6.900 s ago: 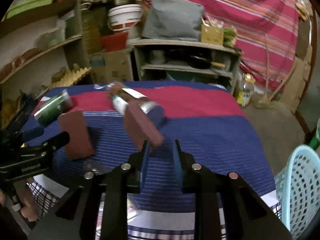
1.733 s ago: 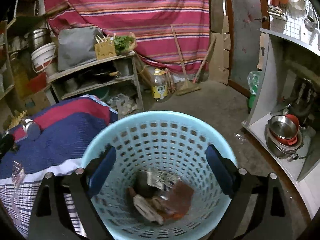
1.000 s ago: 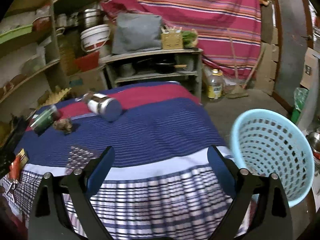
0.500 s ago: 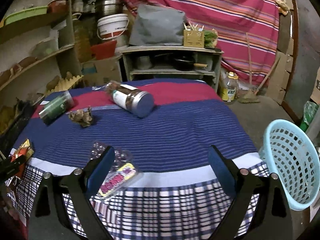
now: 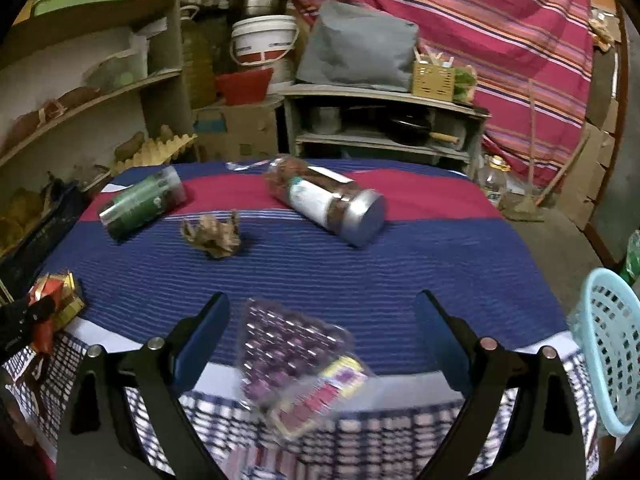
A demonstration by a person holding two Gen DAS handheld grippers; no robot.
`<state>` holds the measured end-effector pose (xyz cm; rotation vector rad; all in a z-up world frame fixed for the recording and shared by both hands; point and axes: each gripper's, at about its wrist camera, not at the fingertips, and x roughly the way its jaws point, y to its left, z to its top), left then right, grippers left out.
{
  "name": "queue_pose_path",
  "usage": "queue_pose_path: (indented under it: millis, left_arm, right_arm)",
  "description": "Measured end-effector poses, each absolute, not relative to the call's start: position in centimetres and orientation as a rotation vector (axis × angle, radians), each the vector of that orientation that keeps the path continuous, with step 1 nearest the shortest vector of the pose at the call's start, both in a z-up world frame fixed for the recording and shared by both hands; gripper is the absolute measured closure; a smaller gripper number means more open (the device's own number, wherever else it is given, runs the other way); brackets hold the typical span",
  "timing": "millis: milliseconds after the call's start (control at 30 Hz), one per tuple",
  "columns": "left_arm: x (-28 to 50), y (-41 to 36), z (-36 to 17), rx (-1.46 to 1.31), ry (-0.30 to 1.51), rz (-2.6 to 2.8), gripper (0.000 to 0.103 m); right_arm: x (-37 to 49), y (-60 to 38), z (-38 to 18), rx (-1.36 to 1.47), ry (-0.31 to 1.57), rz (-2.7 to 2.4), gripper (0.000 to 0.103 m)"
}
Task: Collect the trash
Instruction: 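Grasp the red gift-wrapped box with the left tool and lift it, then grasp the crumpled brown paper with the right tool while the left tool holds the red box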
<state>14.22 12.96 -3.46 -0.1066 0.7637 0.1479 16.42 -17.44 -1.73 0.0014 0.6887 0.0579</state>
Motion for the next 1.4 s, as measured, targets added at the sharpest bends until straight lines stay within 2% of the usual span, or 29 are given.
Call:
queue_pose_path:
  millis: [367,833,900,933,1033,1167,1400]
  left_arm:
    - [18.4,15.0,-0.8,-0.13,0.702,0.14,0.049]
    - [21.2,16.8,-0.8,-0.136,0.695,0.162,0.049]
    - [21.3,17.0,-0.8,-0.138,0.696,0.168,0.049]
    - [21.3,17.0,-0.8,-0.136,0.697,0.171,0.049]
    - [21.3,17.0,-0.7,-0.135,0.698,0.174,0.049]
    - [21.1,16.6,-0.4,-0.129,0.686,0.172,0.049]
    - [20.4,13.3,1.3,-0.094,0.661,0.14,0.049]
  right_arm:
    - [21.3,-11.4,-2.7,-0.039,0.722,0.131,0.011]
    - [27.1,-7.7,-6.3,-0.065,0.868,0.126,0.013]
    - [27.4,-7.8,-6.6,-0.062,0.885,0.146,0.03]
    - [27.5,-7.8,-6.9,-0.06,0.899,0.154,0.043]
    - [27.3,-8.0,-6.9,-0.053,0.892,0.162,0.052]
    - [26.8,-8.6,-6.1,-0.054,0.871,0.172,0.056]
    - [24.5,-10.6,-3.1,-0.109,0.783,0.16,0.056]
